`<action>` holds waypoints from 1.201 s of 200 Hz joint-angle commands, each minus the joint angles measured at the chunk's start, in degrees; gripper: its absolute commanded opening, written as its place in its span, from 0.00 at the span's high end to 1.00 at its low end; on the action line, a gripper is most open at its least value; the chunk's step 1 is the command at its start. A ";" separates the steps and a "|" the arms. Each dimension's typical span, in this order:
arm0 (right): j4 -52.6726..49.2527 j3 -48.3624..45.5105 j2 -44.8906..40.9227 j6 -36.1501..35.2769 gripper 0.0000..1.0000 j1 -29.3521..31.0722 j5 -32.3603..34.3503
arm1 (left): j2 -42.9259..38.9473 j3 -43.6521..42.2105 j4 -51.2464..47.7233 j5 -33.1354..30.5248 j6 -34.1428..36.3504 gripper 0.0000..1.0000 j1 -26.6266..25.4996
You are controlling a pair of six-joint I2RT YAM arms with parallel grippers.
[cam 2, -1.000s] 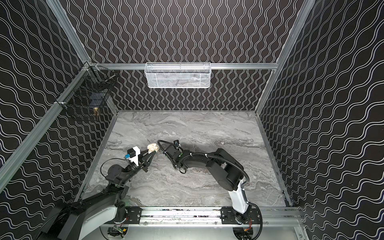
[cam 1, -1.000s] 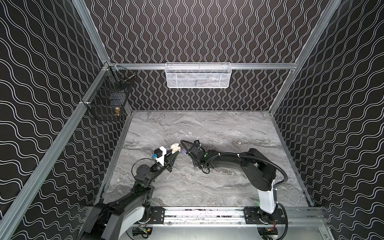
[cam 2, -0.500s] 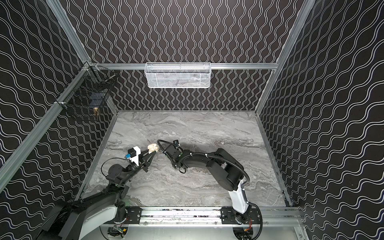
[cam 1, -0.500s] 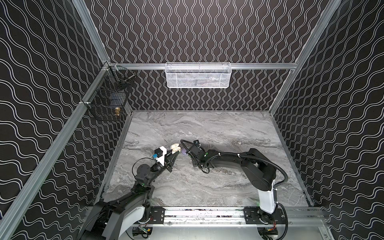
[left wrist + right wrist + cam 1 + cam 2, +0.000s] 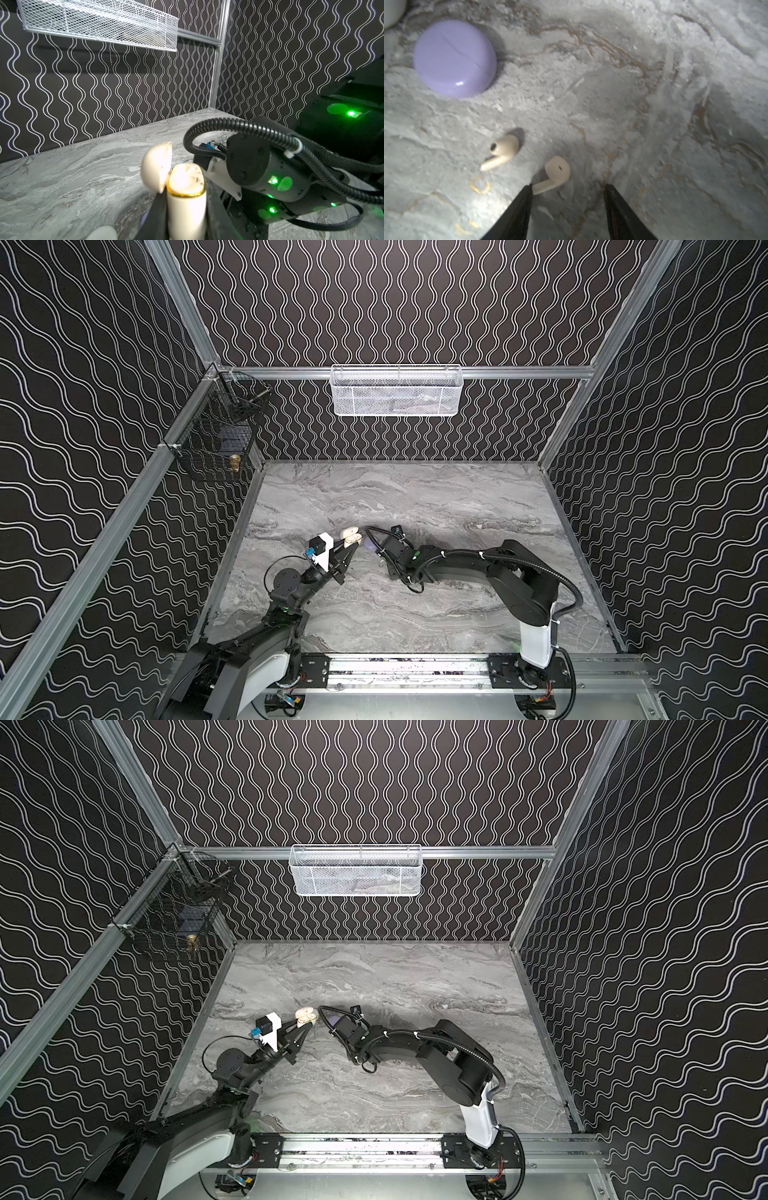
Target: Insert the wireless bluetooth earbuds into the charging case
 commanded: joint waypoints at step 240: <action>-3.72 6.66 3.44 1.91 0.53 -1.67 -4.51 | -1.45 0.41 0.12 1.64 0.99 1.00 0.08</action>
